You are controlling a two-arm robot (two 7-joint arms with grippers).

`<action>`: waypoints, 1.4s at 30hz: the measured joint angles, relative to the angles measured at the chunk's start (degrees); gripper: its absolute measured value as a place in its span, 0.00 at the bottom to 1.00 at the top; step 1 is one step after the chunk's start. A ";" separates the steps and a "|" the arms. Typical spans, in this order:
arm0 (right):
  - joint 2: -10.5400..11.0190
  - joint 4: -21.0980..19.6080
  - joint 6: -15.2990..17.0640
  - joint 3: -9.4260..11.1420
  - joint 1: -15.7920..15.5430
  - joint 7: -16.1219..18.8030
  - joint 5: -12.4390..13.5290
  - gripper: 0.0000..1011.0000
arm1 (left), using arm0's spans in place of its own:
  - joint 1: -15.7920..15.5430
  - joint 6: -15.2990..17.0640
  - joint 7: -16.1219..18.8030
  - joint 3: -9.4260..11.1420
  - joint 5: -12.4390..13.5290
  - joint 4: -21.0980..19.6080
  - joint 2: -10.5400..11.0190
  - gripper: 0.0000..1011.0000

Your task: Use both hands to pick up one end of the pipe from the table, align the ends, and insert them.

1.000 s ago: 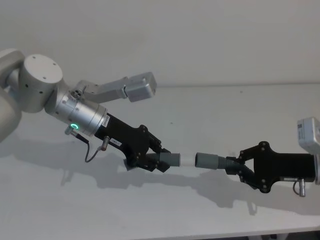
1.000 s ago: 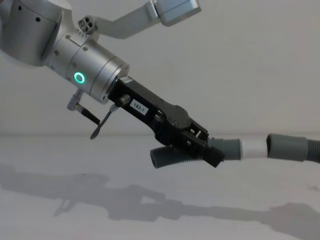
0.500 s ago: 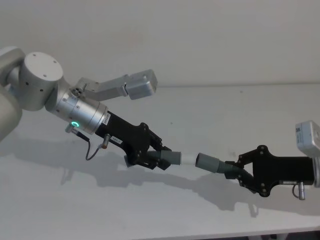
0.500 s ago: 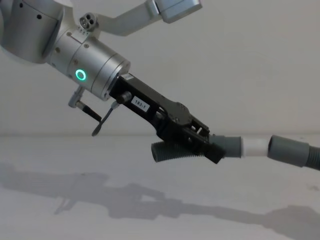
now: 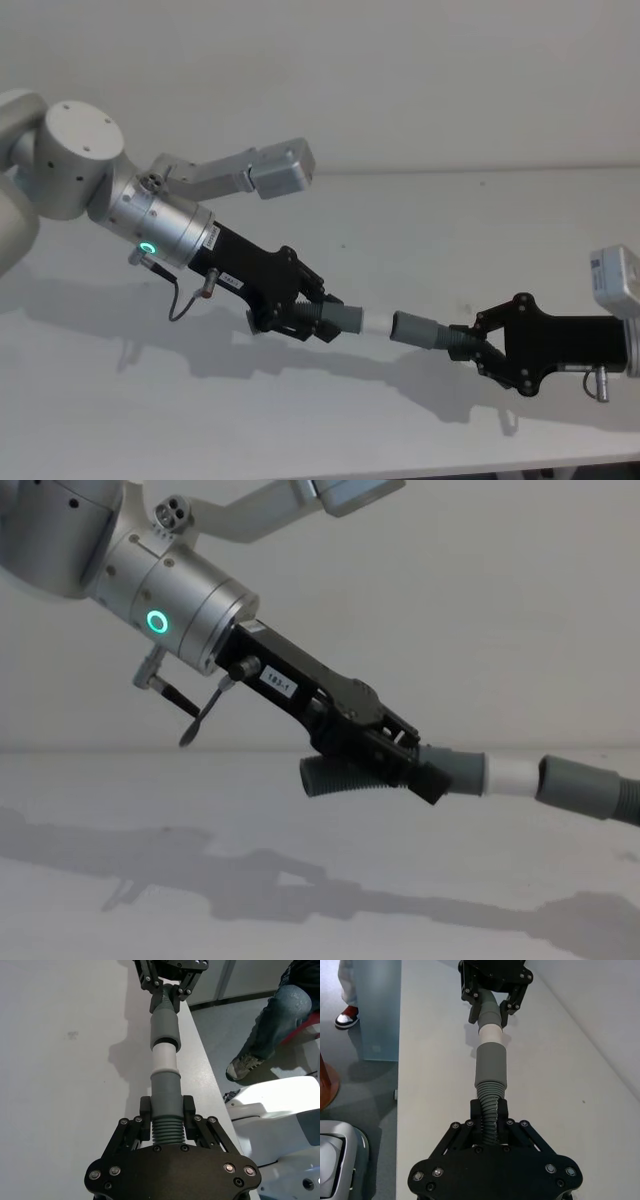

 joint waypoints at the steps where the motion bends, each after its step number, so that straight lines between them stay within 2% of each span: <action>1: -0.04 0.06 -0.10 0.00 0.00 0.00 -0.03 0.15 | 0.02 0.11 0.00 0.04 -0.08 -0.26 0.15 0.33; 21: -0.72 0.66 -0.69 -0.07 0.23 -0.03 -0.28 0.15 | 0.32 1.05 0.08 0.85 -1.08 -2.36 1.44 0.33; 42: -0.70 -0.10 -1.66 0.32 0.14 0.09 0.16 0.15 | -0.09 1.23 0.15 1.45 -0.79 0.05 -0.13 0.33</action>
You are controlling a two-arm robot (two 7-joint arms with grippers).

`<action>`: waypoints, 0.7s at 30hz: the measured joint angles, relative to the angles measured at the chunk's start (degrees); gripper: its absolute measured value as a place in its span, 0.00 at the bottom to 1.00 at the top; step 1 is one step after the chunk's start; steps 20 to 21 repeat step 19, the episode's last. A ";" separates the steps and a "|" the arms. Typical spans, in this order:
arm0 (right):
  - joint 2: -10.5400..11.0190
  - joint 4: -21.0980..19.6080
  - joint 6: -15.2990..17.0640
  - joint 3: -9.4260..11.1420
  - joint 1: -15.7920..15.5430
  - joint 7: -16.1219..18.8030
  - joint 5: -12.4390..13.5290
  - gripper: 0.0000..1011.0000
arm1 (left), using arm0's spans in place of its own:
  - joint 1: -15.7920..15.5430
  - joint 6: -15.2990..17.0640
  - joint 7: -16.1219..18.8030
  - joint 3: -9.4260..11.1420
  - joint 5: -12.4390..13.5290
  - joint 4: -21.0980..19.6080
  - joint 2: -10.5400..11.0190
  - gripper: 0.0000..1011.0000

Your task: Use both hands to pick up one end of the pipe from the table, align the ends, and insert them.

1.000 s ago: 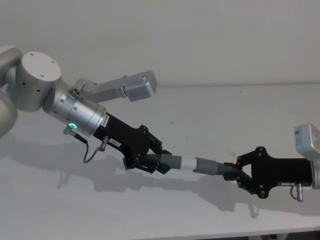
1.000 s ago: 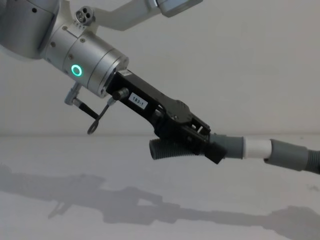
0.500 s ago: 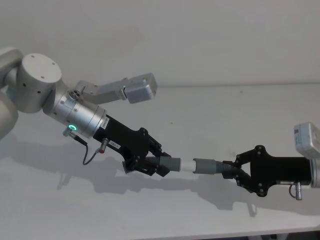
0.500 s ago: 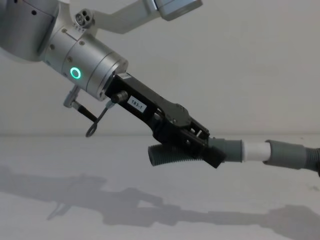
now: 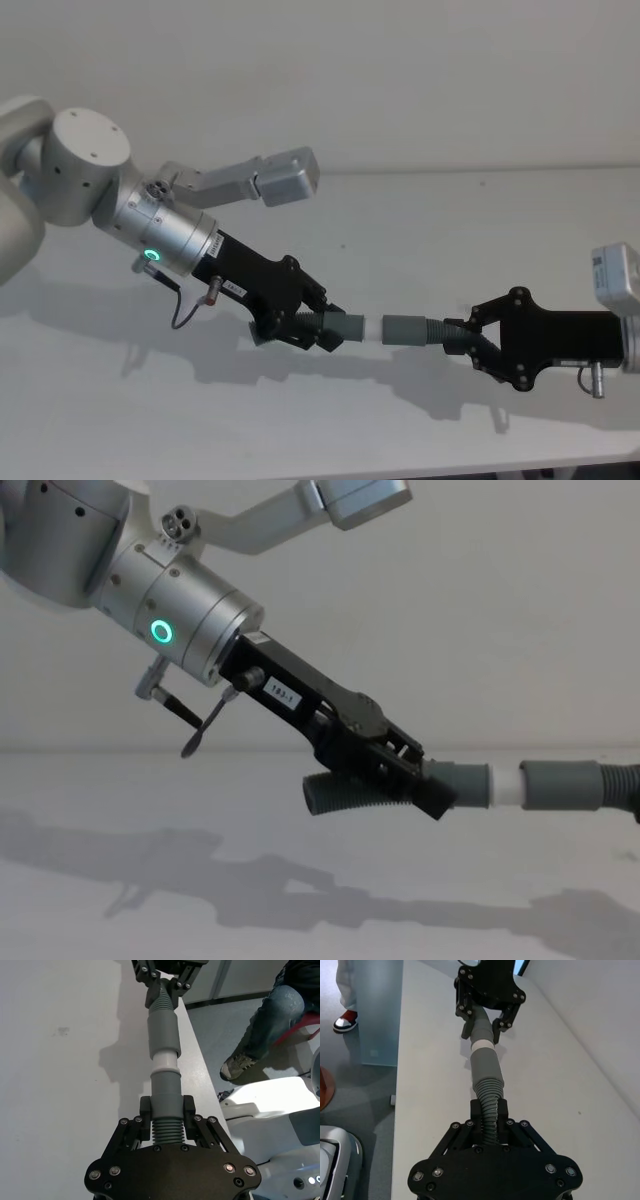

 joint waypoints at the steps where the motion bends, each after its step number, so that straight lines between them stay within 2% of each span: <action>1: 0.05 -0.13 -0.13 0.00 0.00 0.06 0.00 0.15 | 0.00 0.00 0.00 0.00 0.00 0.00 0.00 0.33; 21: 0.48 -1.26 -0.67 -0.29 0.02 0.47 -0.32 0.15 | 0.01 0.34 0.82 -0.56 0.38 0.89 -0.89 0.33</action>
